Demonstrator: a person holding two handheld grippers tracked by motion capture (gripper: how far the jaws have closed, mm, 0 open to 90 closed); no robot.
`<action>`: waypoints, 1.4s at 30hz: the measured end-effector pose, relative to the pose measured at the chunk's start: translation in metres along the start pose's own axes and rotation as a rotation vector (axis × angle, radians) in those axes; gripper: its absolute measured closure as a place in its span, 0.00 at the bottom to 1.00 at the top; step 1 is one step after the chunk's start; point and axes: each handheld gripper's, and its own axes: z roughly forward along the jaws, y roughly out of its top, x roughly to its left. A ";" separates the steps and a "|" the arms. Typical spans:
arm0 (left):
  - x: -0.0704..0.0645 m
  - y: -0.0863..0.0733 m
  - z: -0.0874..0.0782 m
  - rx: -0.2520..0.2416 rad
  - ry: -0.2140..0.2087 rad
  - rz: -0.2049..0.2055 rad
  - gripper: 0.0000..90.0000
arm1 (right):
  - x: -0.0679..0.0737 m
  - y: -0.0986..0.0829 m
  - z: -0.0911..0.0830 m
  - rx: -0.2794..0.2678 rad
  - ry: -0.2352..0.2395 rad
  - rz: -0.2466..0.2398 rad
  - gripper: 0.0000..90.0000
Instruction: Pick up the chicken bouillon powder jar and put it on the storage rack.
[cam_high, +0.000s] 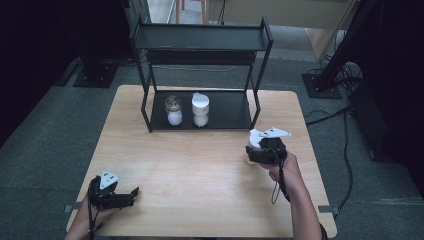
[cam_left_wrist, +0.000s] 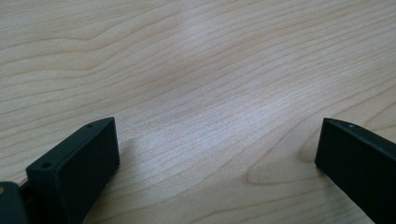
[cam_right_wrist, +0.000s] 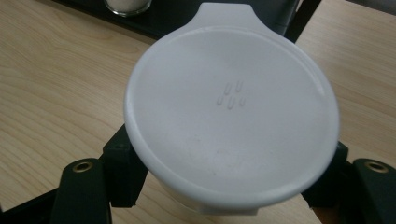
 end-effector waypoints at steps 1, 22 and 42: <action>0.000 0.000 0.000 0.000 0.000 0.000 0.00 | 0.002 0.001 0.001 -0.002 0.002 0.001 0.34; 0.000 0.000 0.000 0.001 -0.002 0.003 0.00 | 0.020 0.031 0.022 0.004 0.019 -0.028 0.34; 0.000 0.000 0.000 -0.001 -0.005 0.003 0.00 | 0.024 0.055 0.040 0.003 0.019 -0.024 0.34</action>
